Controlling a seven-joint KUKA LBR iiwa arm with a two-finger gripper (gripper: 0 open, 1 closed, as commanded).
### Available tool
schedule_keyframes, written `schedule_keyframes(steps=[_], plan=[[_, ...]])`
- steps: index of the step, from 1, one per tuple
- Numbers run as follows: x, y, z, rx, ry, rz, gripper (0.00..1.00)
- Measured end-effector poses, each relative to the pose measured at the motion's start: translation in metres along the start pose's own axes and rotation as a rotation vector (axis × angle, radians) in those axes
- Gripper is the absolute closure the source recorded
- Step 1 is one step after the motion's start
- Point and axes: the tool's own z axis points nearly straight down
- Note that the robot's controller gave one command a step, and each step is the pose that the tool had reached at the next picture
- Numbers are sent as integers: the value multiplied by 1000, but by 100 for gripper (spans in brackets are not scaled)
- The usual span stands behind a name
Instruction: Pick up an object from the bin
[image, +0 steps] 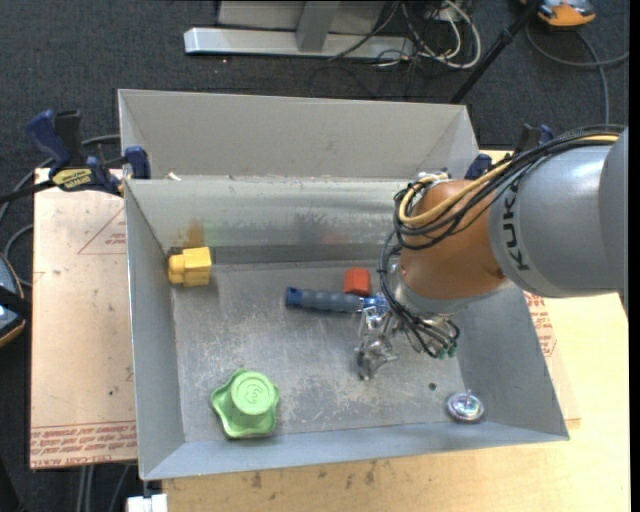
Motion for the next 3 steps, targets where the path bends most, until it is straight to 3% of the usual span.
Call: schedule_keyframes(steps=[1, 2, 3], plan=[[-3, -1, -71, 3, -18, -7, 100], [-1, 0, -67, 0, -11, -7, 0], [-70, -12, -57, 2, -16, -24, 0]])
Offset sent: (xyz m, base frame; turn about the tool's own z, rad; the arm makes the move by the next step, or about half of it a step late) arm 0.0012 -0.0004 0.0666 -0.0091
